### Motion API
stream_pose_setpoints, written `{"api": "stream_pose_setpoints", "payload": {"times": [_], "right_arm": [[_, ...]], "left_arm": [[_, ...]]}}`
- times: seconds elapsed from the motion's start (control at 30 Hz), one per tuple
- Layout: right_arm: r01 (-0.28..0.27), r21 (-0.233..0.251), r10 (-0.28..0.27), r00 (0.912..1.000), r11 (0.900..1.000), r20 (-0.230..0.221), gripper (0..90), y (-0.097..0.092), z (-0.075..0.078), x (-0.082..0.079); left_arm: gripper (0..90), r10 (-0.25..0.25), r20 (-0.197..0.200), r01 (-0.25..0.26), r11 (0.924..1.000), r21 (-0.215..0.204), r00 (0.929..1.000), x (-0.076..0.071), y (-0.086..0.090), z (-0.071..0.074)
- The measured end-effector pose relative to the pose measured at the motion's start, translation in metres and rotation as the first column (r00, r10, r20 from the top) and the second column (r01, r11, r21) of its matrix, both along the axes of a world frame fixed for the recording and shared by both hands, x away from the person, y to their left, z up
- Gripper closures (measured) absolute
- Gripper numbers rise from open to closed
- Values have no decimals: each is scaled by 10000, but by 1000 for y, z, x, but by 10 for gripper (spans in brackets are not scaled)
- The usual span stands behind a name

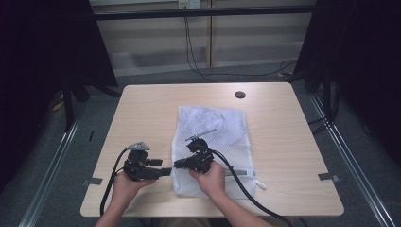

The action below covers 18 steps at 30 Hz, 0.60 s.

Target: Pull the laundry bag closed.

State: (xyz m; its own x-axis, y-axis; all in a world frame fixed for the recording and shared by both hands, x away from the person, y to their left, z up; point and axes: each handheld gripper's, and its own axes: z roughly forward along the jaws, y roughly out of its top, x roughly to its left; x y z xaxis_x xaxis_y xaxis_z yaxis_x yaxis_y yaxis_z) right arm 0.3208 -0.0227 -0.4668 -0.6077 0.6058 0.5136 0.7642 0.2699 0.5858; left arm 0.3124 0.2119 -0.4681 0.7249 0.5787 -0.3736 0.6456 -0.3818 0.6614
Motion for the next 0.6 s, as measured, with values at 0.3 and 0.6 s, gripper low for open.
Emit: {"api": "stream_pose_setpoints", "payload": {"times": [0.3,0.6], "right_arm": [[51,138,-52,10000,9999,28,870,-2,2,2],[-28,113,28,10000,9999,36,870,0,2,0]], "left_arm": [[465,-223,-412,214,9995,-225,9989,0,-6,-4],[523,-268,-732,257,9996,-153,9970,2,-12,-9]]}}
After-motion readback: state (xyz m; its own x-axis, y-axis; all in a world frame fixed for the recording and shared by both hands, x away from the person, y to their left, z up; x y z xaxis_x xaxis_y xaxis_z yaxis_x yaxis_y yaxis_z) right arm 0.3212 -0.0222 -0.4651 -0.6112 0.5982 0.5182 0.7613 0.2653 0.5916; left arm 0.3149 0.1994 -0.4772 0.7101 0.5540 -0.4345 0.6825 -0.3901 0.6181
